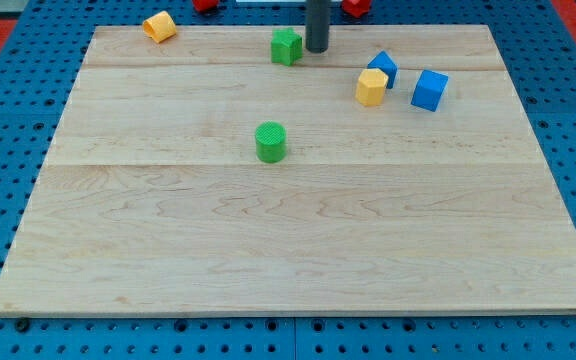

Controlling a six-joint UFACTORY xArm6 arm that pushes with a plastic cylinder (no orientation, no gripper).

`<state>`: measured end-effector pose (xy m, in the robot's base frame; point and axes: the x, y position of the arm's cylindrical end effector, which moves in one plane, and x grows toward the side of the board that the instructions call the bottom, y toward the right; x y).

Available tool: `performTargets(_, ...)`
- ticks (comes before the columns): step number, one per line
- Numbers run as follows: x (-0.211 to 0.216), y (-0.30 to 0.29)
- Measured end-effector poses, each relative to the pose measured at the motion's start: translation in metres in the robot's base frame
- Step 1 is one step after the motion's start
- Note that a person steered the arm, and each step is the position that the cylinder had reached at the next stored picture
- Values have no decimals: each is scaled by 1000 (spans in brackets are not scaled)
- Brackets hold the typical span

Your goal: Slide the blue triangle towards the green circle

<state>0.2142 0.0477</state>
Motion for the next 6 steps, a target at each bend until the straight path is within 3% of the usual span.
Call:
performTargets(1,-8,-44)
performTargets(3,186,-166)
performTargets(4,130,-125)
performTargets(6,2,43)
